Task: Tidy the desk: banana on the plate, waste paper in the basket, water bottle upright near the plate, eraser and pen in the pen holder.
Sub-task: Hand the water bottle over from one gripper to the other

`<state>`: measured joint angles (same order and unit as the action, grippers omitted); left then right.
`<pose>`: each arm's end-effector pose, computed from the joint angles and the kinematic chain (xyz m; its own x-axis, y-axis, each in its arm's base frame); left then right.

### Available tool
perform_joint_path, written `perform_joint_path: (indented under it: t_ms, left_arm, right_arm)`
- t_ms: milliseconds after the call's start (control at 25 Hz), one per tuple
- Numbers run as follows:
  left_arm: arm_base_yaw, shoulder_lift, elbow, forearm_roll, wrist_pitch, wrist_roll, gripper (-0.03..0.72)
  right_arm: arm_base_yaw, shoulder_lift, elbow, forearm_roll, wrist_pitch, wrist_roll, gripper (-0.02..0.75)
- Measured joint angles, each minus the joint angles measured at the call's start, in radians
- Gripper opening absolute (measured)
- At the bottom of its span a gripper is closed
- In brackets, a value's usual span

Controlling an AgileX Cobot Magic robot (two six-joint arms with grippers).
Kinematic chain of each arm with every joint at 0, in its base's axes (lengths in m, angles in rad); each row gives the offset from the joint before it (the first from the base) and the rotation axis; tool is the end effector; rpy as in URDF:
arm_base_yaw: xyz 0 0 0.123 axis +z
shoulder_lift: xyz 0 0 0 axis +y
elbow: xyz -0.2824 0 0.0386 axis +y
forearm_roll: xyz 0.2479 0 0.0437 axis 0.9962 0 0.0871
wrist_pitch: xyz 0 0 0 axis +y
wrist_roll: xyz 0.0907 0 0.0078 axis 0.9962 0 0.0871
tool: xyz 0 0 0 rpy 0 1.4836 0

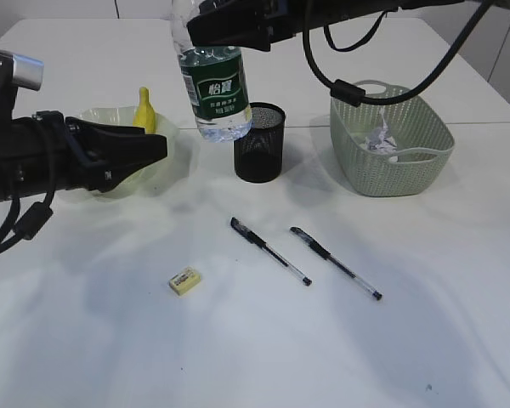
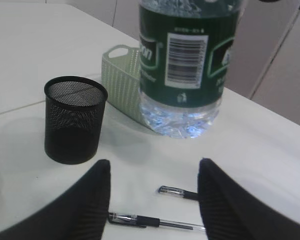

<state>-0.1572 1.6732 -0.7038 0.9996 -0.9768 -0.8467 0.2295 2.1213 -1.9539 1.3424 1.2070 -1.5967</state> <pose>0.2937 -0.1108 0.2068 -0.3035 -0.0461 -0.9517 0.7531 0.6004 -0.2692 0.4320 0.1861 0.3235 0.0012 -0.2414 -0.9704 -0.9926 0.1179 -0.0306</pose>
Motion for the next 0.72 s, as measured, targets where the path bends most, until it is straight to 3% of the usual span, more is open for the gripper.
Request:
perform_joint_path:
  t_ms: [200, 320, 520, 720]
  left_arm:
    - [0.0, 0.0, 0.0, -0.099, 0.0, 0.0, 0.53]
    - [0.0, 0.0, 0.0, -0.143, 0.002, 0.0, 0.595]
    - [-0.01, 0.0, -0.022, -0.156, 0.024, -0.005, 0.613]
    - [-0.079, 0.002, -0.075, -0.155, 0.108, -0.024, 0.616]
  right_arm:
    - [0.0, 0.0, 0.0, -0.002, 0.0, 0.008, 0.356]
    - [0.002, 0.0, 0.0, -0.004, 0.0, 0.012, 0.356]
    - [0.034, 0.0, 0.0, -0.007, 0.0, 0.012, 0.356]
    - [0.038, 0.0, 0.0, -0.014, -0.004, 0.012, 0.356]
